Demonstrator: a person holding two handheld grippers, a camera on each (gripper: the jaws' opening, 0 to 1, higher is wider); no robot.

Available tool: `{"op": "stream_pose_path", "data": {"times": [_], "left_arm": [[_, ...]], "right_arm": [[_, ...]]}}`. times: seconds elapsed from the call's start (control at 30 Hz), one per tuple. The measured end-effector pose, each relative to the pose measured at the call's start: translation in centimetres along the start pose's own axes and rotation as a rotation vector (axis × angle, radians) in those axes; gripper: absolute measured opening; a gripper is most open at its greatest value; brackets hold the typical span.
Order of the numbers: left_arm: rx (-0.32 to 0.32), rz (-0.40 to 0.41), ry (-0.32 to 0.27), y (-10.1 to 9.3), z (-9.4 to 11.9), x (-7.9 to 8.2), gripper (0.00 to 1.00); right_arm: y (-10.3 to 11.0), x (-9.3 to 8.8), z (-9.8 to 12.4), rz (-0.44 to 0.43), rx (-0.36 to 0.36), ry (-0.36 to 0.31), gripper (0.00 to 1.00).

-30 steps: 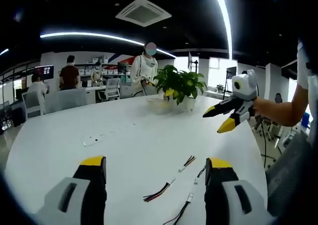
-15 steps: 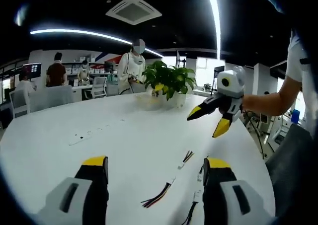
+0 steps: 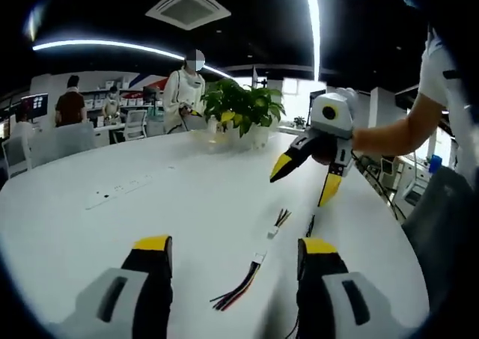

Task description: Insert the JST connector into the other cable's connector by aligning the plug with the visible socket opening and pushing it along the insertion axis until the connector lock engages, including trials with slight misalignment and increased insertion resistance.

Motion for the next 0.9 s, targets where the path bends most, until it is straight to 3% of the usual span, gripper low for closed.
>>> {"op": "stream_pose_path", "data": {"times": [0.27,0.53,0.7,0.9], "left_arm": [[-0.069,-0.029,0.019,-0.8,-1.1,-0.8,0.48],[-0.107,-0.048,0.044,-1.1,-2.0,-1.5,0.45],[-0.143,-0.099,0.041,-1.7,-2.3,-1.6,0.32],[-0.16,-0.094,0.057,-1.8,-2.5,-2.0,0.27]], "right_arm": [[-0.6,-1.0,-1.9,0.003,0.026,0.003,0.38],[-0.7,-1.8,-2.6,-0.003,0.043,0.014,0.35],[-0.5,-2.1,-2.9,0.0,0.049,0.018,0.31],[-0.3,-2.2,-3.3,0.011,0.053,0.027,0.28]]}}
Point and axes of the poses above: the point that each gripper's makers call its tool centre point, and the gripper's own axes: z roughly backward along the fingers, y roughly to its left, x roughly out of its top, the point moved 4 cm from there along z, roughly backward along the fingers, and after that the axes turned 4 degrees about -x, right-handed, at the moved point
